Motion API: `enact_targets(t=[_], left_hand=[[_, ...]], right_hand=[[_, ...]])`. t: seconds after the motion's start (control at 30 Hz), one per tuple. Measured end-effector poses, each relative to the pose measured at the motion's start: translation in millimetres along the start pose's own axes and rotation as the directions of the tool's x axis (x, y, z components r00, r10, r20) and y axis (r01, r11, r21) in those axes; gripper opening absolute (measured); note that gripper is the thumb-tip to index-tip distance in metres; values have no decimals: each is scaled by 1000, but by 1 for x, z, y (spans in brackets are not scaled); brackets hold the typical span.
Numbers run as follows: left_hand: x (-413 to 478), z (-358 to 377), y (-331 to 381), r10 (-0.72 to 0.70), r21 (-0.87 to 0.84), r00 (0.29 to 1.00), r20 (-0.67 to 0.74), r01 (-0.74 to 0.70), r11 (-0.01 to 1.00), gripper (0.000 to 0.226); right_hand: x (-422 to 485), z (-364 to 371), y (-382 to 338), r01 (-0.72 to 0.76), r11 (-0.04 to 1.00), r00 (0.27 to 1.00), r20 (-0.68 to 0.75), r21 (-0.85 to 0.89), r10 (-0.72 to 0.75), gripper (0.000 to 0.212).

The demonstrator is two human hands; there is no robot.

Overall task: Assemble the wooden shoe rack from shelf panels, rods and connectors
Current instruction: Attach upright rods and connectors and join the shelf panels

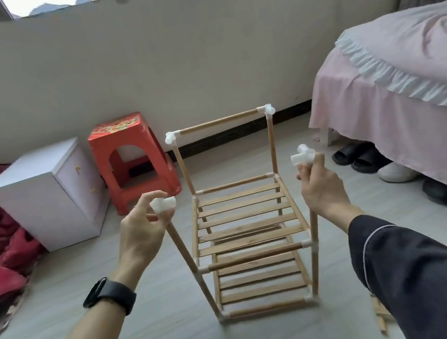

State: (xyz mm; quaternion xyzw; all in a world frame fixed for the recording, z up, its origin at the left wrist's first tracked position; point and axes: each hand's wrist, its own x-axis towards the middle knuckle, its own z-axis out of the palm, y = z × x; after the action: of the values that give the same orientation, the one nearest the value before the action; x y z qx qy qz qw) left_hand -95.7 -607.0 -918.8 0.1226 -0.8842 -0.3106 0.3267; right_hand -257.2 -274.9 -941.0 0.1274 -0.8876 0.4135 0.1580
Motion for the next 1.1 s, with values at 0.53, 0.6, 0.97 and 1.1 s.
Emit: enact_targets(t=[0.53, 0.6, 0.97, 1.1], left_hand=[[29, 6, -32, -62, 37, 985, -160, 69, 997, 46], [41, 17, -38, -55, 23, 983, -174, 60, 998, 49], [73, 45, -53, -136, -68, 960, -243, 123, 990, 53], [53, 40, -69, -174, -24, 977, -123, 173, 985, 72]], right_hand=[[63, 79, -18, -14, 999, 1000, -22, -38, 14, 29], [78, 89, -13, -33, 999, 999, -5, -39, 33, 26], [101, 128, 7, 67, 998, 982, -178, -5, -67, 35], [72, 125, 5, -200, 977, 980, -9, -66, 200, 37]])
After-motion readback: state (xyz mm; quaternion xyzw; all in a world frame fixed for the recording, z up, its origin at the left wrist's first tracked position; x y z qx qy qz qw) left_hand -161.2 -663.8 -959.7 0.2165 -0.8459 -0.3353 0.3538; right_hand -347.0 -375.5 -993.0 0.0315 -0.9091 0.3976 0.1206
